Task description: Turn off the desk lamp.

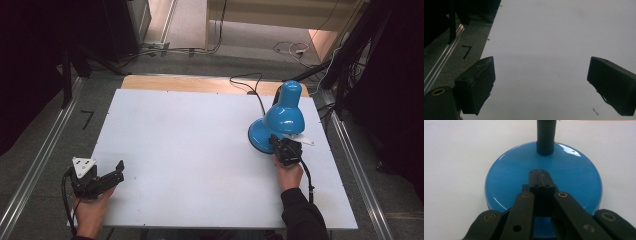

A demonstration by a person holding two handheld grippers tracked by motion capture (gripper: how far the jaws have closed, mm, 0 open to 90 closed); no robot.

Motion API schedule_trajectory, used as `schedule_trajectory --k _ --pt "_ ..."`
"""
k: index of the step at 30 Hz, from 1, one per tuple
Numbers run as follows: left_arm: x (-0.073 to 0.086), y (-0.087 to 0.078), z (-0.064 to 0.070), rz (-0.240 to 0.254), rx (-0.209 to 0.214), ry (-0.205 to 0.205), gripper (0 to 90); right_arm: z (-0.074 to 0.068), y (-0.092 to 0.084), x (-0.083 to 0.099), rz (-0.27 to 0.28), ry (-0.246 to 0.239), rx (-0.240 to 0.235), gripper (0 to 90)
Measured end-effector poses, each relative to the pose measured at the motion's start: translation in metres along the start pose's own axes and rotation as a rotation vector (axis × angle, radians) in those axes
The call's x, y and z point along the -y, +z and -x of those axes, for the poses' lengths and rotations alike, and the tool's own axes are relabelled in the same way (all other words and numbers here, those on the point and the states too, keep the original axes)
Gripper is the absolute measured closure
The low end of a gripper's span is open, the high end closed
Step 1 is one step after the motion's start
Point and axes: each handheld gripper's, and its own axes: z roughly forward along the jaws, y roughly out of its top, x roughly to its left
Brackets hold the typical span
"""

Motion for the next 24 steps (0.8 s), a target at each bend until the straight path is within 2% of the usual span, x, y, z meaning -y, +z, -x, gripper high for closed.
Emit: schedule_trajectory --k 2,9,10,12,13,14,16,18,19,20,24 --pt "0.000 0.000 -0.001 -0.002 -0.001 -0.001 8.4 0.002 -0.002 0.000 0.019 0.011 -0.004 87.8" --pt "0.000 -0.001 -0.002 -0.002 -0.003 -0.001 8.4 0.004 -0.004 0.000 0.028 0.027 -0.020 87.6" --pt "0.000 -0.001 -0.002 -0.002 -0.003 -0.001 8.4 0.004 -0.006 0.000 0.034 0.022 -0.023 82.3" --pt "0.000 0.000 -0.001 -0.002 -0.002 -0.003 8.4 0.004 -0.006 0.000 0.033 0.020 -0.029 80.8" --pt "0.000 0.000 -0.001 -0.002 -0.002 -0.003 8.4 0.005 -0.008 -0.001 0.036 0.019 -0.034 75.6" --pt "0.000 0.000 -0.001 -0.002 -0.002 -0.003 8.4 0.005 -0.008 -0.001 0.036 0.019 -0.034 75.6" --pt "0.000 -0.001 -0.001 -0.001 -0.001 -0.001 8.4 0.005 -0.010 -0.002 0.041 0.020 -0.040 69.4" --pt "0.000 -0.002 -0.001 0.000 0.000 -0.002 8.4 0.006 -0.011 -0.002 0.043 0.024 -0.046 58.9" --pt "0.000 -0.002 -0.001 0.001 0.000 -0.003 8.4 0.006 -0.012 -0.003 0.039 0.021 -0.056 48.8" --pt "0.000 -0.002 -0.001 -0.002 -0.001 -0.002 8.4 0.006 -0.012 -0.003 0.039 0.021 -0.056 48.8" --pt "0.000 -0.002 -0.001 -0.001 -0.001 -0.001 8.4 0.008 -0.014 -0.003 0.033 0.021 -0.068 33.3"
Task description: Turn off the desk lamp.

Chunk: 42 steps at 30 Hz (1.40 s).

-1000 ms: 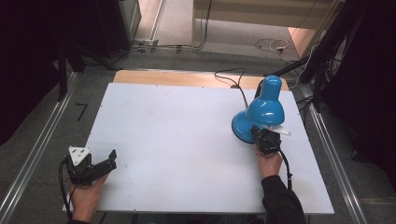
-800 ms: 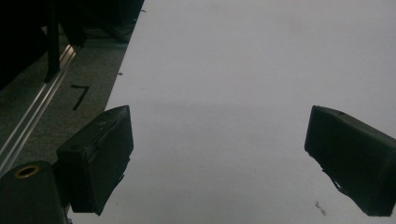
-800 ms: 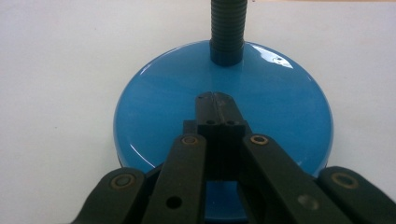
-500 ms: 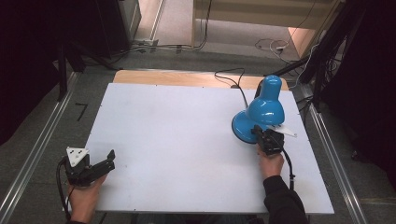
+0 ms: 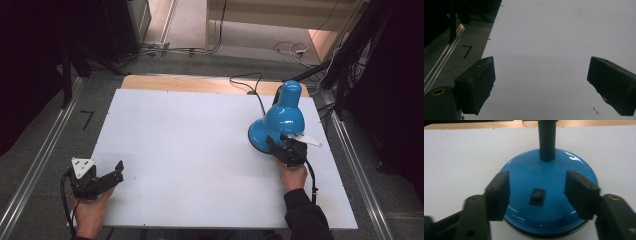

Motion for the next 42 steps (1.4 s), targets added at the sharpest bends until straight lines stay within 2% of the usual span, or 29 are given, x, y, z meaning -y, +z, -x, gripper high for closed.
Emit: schedule_trajectory --k 3,5,7,8,12,13,19,24,42 --pt "0.000 0.000 0.000 0.000 0.001 -0.001 8.4 0.000 -0.003 -0.001 0.001 -0.004 0.004 25.5" --pt "0.000 0.000 0.000 0.000 0.001 -0.001 8.4 0.000 -0.003 -0.001 -0.001 -0.002 0.005 23.6" --pt "0.000 0.000 0.000 0.000 0.001 -0.002 8.4 0.000 -0.005 -0.001 -0.012 0.013 -0.003 20.6" --pt "0.000 0.000 0.000 0.001 0.001 -0.002 8.4 0.000 -0.005 -0.002 -0.020 0.017 0.001 16.3" --pt "0.000 0.000 0.000 0.005 0.002 -0.006 8.4 0.001 -0.008 -0.002 -0.022 0.014 -0.006 13.9" --pt "0.000 0.000 -0.001 0.004 0.002 -0.006 8.4 0.001 -0.009 -0.002 -0.027 0.015 -0.024 11.8" --pt "0.000 -0.001 0.000 0.003 0.000 -0.003 8.4 -0.001 -0.014 -0.001 -0.030 -0.015 -0.024 10.7" --pt "0.000 -0.001 0.000 0.003 0.000 -0.004 8.4 -0.001 -0.019 0.001 -0.021 -0.019 -0.022 10.8" --pt "0.000 -0.001 0.000 0.006 0.000 -0.001 8.4 0.002 -0.031 0.005 -0.012 -0.011 -0.026 10.8"
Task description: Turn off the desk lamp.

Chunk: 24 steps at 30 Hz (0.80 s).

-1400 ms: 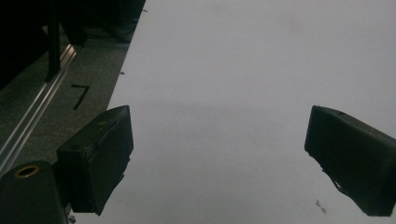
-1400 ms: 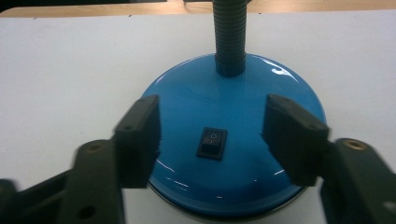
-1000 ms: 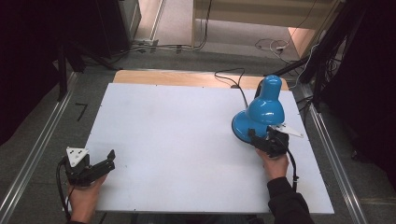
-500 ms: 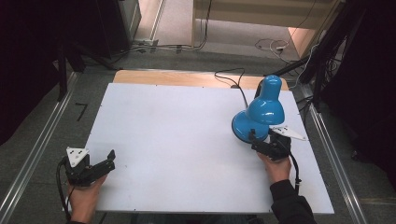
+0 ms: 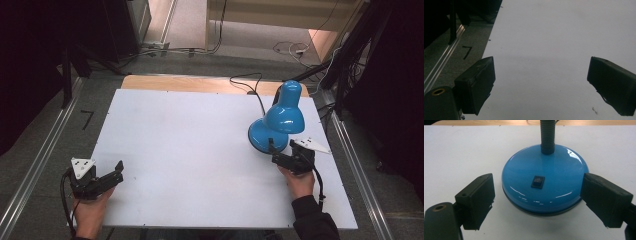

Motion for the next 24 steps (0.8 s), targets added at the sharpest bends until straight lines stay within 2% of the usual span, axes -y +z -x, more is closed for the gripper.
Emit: schedule_trajectory --k 15,24 --pt "0.000 0.000 -0.001 -0.001 -0.005 -0.001 8.4 0.004 -0.013 0.004 0.016 -0.011 -0.002 10.6" --pt "0.000 0.000 0.000 -0.001 -0.002 -0.001 8.4 0.008 -0.020 0.007 0.005 -0.013 -0.002 10.6"
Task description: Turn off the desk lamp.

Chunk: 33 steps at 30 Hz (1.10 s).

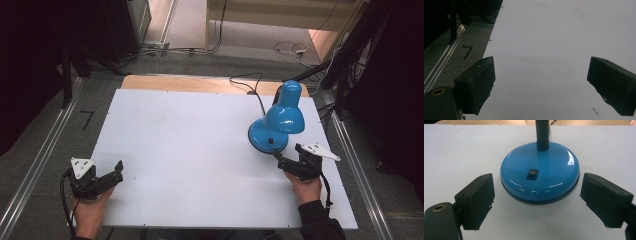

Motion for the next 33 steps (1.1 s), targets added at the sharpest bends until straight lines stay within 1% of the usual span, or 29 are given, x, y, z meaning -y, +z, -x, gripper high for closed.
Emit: schedule_trajectory --k 11,18,23,33 --pt "0.000 0.000 0.000 0.000 -0.001 -0.001 8.4 0.006 -0.006 0.004 -0.004 0.001 0.008 10.6" --pt "0.000 0.000 0.000 -0.002 0.001 0.001 8.4 0.007 -0.009 0.006 -0.009 0.006 0.011 10.6" --pt "0.000 0.000 0.000 -0.002 0.001 0.001 8.4 0.007 -0.012 0.007 -0.010 0.002 0.014 10.6" --pt "0.001 0.000 0.000 -0.005 0.000 0.002 8.4 0.007 -0.020 0.009 -0.007 0.007 0.001 10.6"
